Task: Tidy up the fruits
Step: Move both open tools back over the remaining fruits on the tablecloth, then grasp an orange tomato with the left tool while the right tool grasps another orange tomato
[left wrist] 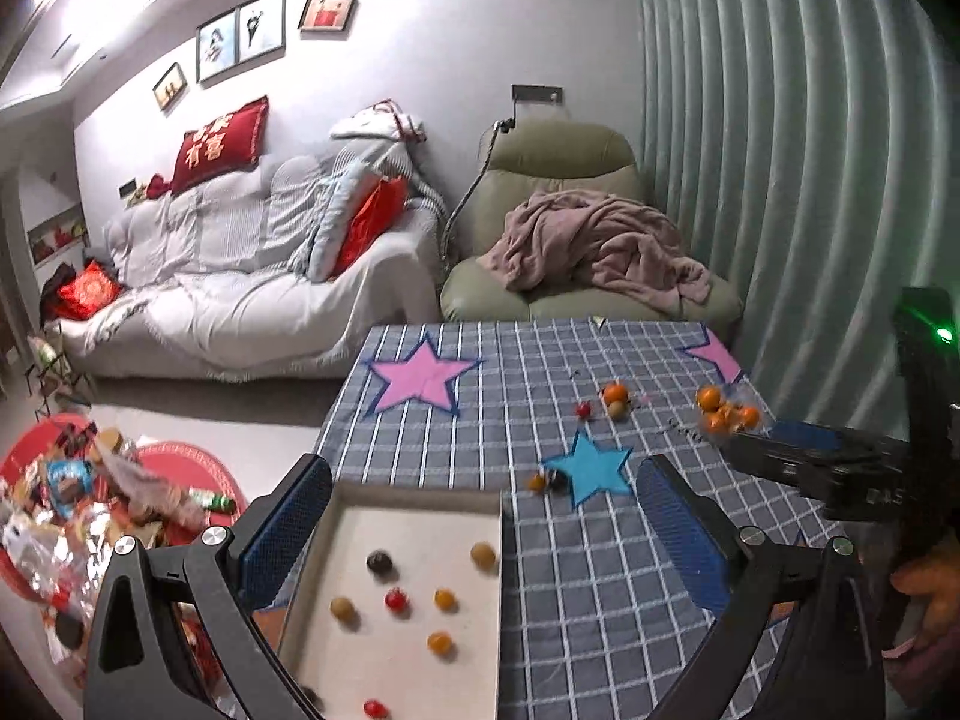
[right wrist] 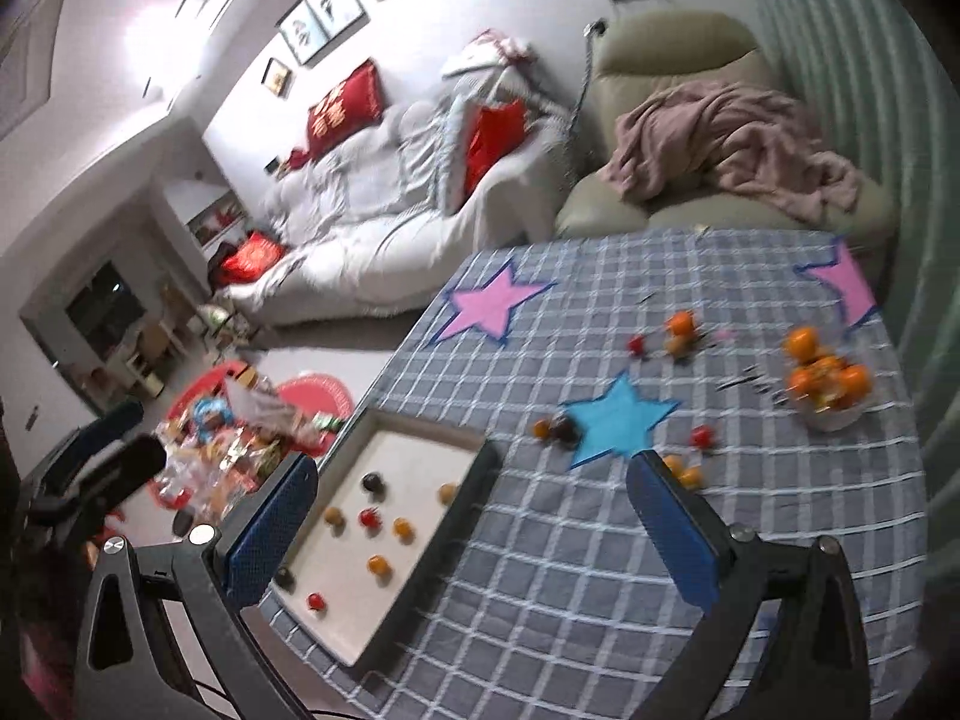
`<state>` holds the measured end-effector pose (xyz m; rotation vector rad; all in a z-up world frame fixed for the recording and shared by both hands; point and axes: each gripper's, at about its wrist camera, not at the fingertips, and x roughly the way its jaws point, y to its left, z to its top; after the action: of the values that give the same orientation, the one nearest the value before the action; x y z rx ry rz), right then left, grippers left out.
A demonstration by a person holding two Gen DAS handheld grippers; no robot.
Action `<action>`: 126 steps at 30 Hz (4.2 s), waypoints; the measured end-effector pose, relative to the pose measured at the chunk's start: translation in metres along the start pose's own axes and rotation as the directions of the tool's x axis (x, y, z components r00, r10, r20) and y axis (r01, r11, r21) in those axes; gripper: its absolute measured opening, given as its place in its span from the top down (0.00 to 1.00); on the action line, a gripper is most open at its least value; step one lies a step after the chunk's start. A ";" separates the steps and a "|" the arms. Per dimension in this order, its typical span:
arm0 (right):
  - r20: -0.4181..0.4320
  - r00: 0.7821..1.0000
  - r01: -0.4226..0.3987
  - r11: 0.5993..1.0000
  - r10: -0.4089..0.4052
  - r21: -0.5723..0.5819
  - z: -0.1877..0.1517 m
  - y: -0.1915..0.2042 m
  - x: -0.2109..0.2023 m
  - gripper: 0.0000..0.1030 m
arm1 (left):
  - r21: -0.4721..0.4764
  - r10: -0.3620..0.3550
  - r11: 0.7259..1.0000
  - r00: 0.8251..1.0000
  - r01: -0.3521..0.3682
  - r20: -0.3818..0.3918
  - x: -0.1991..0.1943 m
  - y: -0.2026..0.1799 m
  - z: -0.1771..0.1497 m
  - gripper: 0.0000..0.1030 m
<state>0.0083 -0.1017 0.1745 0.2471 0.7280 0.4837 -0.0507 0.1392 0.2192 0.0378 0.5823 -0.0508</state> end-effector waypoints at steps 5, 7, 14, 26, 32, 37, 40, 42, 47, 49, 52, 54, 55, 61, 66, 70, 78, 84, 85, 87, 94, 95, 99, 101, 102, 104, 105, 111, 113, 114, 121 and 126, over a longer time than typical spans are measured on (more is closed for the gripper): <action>0.053 0.993 0.104 0.994 -0.106 0.029 0.011 -0.044 -0.026 0.00 | 0.009 -0.025 1.000 1.000 0.025 0.016 0.016 -0.019 0.020 0.01; 0.040 0.989 0.143 0.989 -0.145 0.040 0.009 -0.061 -0.021 0.00 | 0.010 -0.033 0.999 0.999 0.033 -0.014 0.037 -0.030 0.016 0.01; -0.122 0.963 0.244 0.970 -0.240 0.017 -0.033 -0.106 0.047 0.00 | 0.052 -0.031 0.998 0.969 0.046 -0.246 0.143 -0.074 -0.046 0.01; -0.217 0.916 0.322 0.941 -0.338 -0.104 -0.076 -0.147 0.144 0.01 | 0.160 -0.024 0.984 0.946 0.079 -0.323 0.232 -0.123 -0.087 0.01; -0.208 0.915 0.316 0.935 -0.345 -0.164 -0.075 -0.142 0.172 0.21 | 0.107 -0.026 0.992 0.950 0.062 -0.310 0.246 -0.103 -0.083 0.01; -0.187 0.921 0.305 0.930 -0.343 -0.203 -0.074 -0.133 0.185 0.32 | 0.124 -0.020 0.990 0.951 0.061 -0.308 0.256 -0.105 -0.086 0.01; -0.176 0.924 0.299 0.928 -0.340 -0.224 -0.074 -0.128 0.187 0.57 | 0.126 -0.030 0.989 0.951 0.072 -0.309 0.261 -0.110 -0.087 0.01; -0.172 0.923 0.304 0.925 -0.345 -0.227 -0.075 -0.128 0.186 0.77 | 0.128 -0.035 0.989 0.950 0.079 -0.312 0.265 -0.114 -0.087 0.01; -0.163 0.912 0.346 0.920 -0.376 -0.185 -0.076 -0.144 0.173 0.77 | 0.128 -0.063 0.986 0.943 0.111 -0.328 0.278 -0.131 -0.091 0.01; -0.162 0.908 0.360 0.918 -0.386 -0.167 -0.078 -0.152 0.165 0.77 | 0.136 -0.074 0.983 0.939 0.126 -0.336 0.284 -0.141 -0.093 0.01; -0.166 0.908 0.367 0.921 -0.386 -0.134 -0.081 -0.164 0.154 0.77 | 0.157 -0.085 0.977 0.935 0.147 -0.344 0.297 -0.159 -0.096 0.01; -0.165 0.904 0.376 0.917 -0.394 -0.129 -0.082 -0.167 0.151 0.77 | 0.176 -0.076 0.974 0.937 0.142 -0.340 0.305 -0.170 -0.097 0.01; -0.166 0.908 0.369 0.922 -0.384 -0.118 -0.082 -0.170 0.149 0.77 | 0.175 -0.077 0.974 0.938 0.143 -0.338 0.309 -0.173 -0.097 0.01; -0.164 0.910 0.369 0.924 -0.380 -0.097 -0.081 -0.174 0.147 0.77 | 0.162 -0.128 0.967 0.926 0.196 -0.356 0.324 -0.187 -0.098 0.24; -0.164 0.912 0.367 0.926 -0.376 -0.082 -0.082 -0.176 0.145 0.78 | 0.142 -0.185 0.957 0.910 0.253 -0.371 0.322 -0.195 -0.094 0.59; -0.170 0.914 0.362 0.929 -0.370 -0.078 -0.085 -0.174 0.142 0.78 | 0.169 -0.165 0.956 0.917 0.239 -0.362 0.313 -0.201 -0.098 0.76; -0.187 0.921 0.336 0.940 -0.341 -0.058 -0.103 -0.166 0.126 0.77 | 0.122 -0.177 0.964 0.913 0.236 -0.368 0.276 -0.176 -0.126 0.76; -0.208 0.925 0.319 0.947 -0.317 -0.028 -0.121 -0.154 0.109 0.77 | 0.091 -0.171 0.971 0.906 0.222 -0.388 0.240 -0.159 -0.149 0.76; -0.211 0.926 0.315 0.949 -0.313 -0.024 -0.125 -0.151 0.106 0.77 | 0.086 -0.170 0.972 0.904 0.220 -0.392 0.234 -0.156 -0.153 0.76; -0.217 0.925 0.313 0.949 -0.312 -0.028 -0.132 -0.145 0.101 0.77 | 0.063 -0.177 0.974 0.900 0.220 -0.398 0.222 -0.150 -0.161 0.76; -0.231 0.930 0.293 0.956 -0.285 0.001 -0.147 -0.127 0.087 0.77 | 0.033 -0.176 0.977 0.890 0.209 -0.421 0.197 -0.137 -0.177 0.76; -0.230 0.931 0.291 0.957 -0.282 0.004 -0.149 -0.124 0.084 0.77 | 0.028 -0.174 0.978 0.889 0.205 -0.423 0.195 -0.135 -0.178 0.76; -0.233 0.932 0.288 0.958 -0.279 0.005 -0.155 -0.115 0.077 0.77 | 0.007 -0.170 0.981 0.886 0.191 -0.432 0.184 -0.127 -0.185 0.76; -0.236 0.932 0.285 0.958 -0.275 0.011 -0.159 -0.110 0.073 0.77 | 0.001 -0.171 0.982 0.885 0.190 -0.433 0.179 -0.123 -0.187 0.76; -0.237 0.932 0.284 0.959 -0.273 0.014 -0.161 -0.108 0.071 0.77 | -0.005 -0.174 0.982 0.885 0.190 -0.432 0.176 -0.121 -0.188 0.76; -0.238 0.933 0.283 0.959 -0.272 0.015 -0.163 -0.105 0.069 0.77 | -0.007 -0.177 0.981 0.886 0.193 -0.428 0.169 -0.118 -0.190 0.76; -0.238 0.932 0.283 0.959 -0.272 0.014 -0.163 -0.103 0.067 0.77 | -0.008 -0.178 0.981 0.887 0.193 -0.425 0.166 -0.117 -0.190 0.76; -0.221 0.936 0.280 0.960 -0.275 -0.010 -0.161 -0.085 0.057 0.77 | -0.022 -0.191 0.980 0.901 0.198 -0.390 0.144 -0.106 -0.185 0.76; -0.213 0.938 0.276 0.961 -0.273 -0.018 -0.158 -0.078 0.054 0.77 | -0.027 -0.192 0.980 0.904 0.197 -0.383 0.140 -0.101 -0.183 0.76; -0.210 0.939 0.274 0.961 -0.272 -0.022 -0.157 -0.075 0.053 0.77 | -0.030 -0.191 0.981 0.905 0.194 -0.379 0.137 -0.099 -0.182 0.76; -0.187 0.951 0.235 0.969 -0.246 -0.078 -0.138 -0.039 0.053 0.77 | -0.051 -0.182 0.983 0.924 0.176 -0.335 0.115 -0.074 -0.172 0.76; -0.177 0.960 0.194 0.971 -0.217 -0.139 -0.125 -0.005 0.064 0.77 | -0.089 -0.160 0.986 0.938 0.139 -0.309 0.106 -0.043 -0.166 0.76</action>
<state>-0.0342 -0.0676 0.0450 0.0095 0.8984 0.3535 -0.0561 0.1004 0.0215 -0.0639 0.9064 -0.1765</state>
